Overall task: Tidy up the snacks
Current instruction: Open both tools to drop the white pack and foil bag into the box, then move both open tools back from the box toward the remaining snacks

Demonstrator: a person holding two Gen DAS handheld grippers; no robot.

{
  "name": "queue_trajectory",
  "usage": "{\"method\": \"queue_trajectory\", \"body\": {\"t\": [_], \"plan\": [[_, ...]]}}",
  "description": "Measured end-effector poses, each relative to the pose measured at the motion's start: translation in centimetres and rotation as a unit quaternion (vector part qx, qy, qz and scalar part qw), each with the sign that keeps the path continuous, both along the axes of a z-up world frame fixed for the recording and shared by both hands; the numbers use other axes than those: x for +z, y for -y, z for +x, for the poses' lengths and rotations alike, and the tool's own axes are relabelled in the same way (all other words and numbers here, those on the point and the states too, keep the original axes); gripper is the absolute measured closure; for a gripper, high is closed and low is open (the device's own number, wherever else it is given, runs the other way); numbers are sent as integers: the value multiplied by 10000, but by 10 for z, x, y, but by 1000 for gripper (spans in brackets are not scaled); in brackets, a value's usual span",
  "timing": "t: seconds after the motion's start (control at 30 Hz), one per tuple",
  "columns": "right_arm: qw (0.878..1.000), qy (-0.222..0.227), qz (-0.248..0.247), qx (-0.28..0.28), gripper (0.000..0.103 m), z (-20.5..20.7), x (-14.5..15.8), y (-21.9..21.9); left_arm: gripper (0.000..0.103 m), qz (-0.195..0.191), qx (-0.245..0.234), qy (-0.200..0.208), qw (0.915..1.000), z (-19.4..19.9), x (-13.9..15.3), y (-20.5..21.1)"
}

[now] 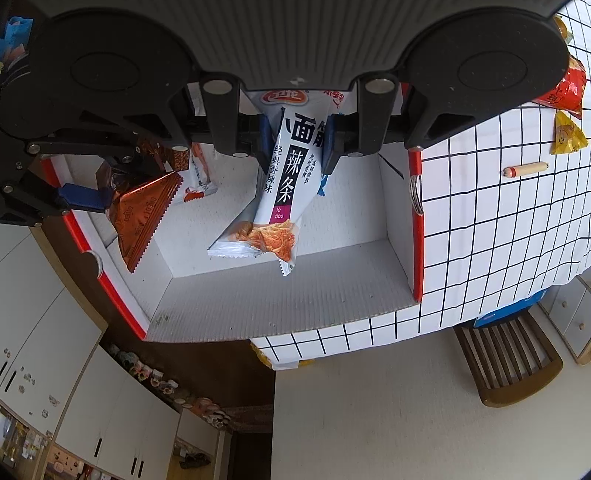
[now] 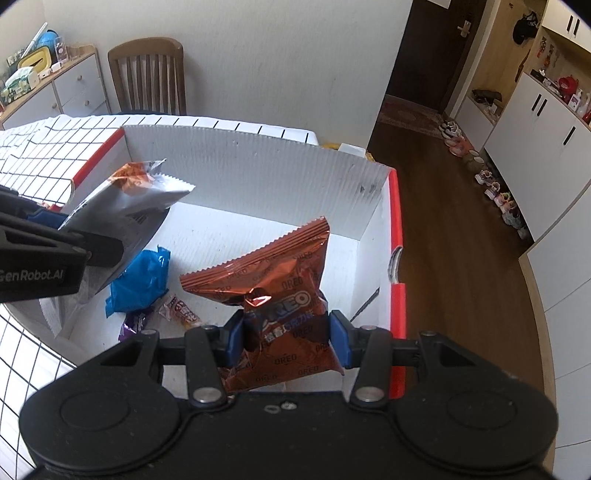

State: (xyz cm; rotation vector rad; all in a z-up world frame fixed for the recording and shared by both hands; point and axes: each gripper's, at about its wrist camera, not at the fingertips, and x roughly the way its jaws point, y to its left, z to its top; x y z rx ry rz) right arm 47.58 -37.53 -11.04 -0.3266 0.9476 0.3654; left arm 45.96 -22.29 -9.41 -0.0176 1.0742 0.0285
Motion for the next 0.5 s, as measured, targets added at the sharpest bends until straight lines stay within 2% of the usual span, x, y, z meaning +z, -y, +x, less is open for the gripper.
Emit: {"method": "queue_trajectory", "body": {"t": [0.1,0.17,0.2,0.5], "plan": [[10000,-42,27,16,55,0,-1,-1,77,2,1,-26,10000,0,-2,0],[10000,-25,72,22,43,-2,0,-1,77,-25,20,-47,10000,0,-3,-1],[9999,0,104,44,40,-3,1,0,77,-39,25,-63,10000,0,-3,-1],[9998,94,163,118,40,-14,8,5,77,-7,-10,-184,9998,-4,-8,0]]}}
